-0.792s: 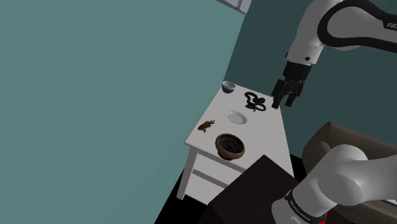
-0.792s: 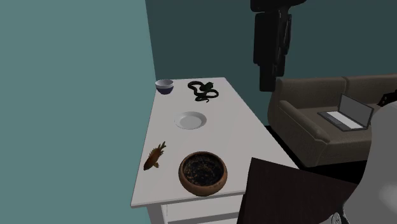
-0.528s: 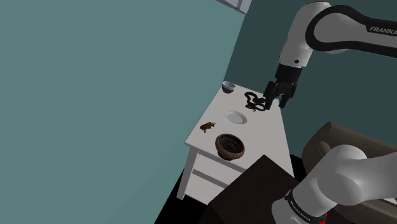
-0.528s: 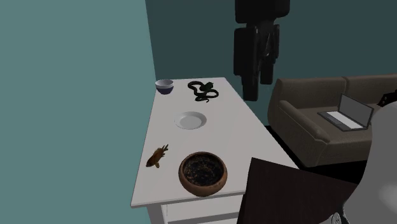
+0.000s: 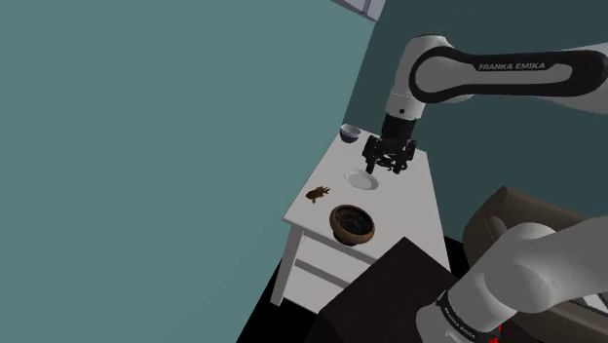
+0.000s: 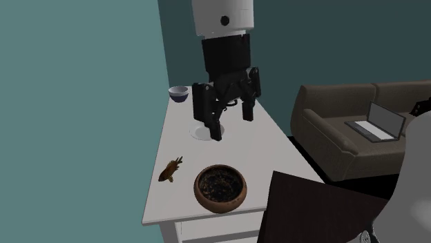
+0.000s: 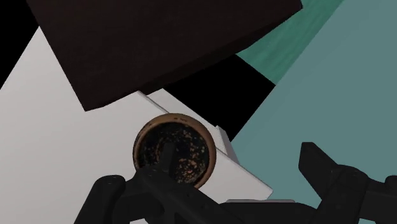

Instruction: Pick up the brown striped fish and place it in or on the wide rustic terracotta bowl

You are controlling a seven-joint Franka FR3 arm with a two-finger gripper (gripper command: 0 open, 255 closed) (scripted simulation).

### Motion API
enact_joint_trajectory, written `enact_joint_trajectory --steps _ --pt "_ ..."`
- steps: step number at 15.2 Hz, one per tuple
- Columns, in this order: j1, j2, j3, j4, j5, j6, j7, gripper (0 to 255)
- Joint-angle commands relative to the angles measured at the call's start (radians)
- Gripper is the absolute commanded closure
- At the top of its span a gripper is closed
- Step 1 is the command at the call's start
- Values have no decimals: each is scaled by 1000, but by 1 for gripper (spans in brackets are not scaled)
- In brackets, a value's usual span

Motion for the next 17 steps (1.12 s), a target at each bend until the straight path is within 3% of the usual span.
enact_joint_trajectory --steps 1,9,17 --pt "-10 73 13 9 3 68 49 0" --pt "-46 372 37 109 -13 274 233 0" --pt "-69 673 17 281 -48 406 407 0"
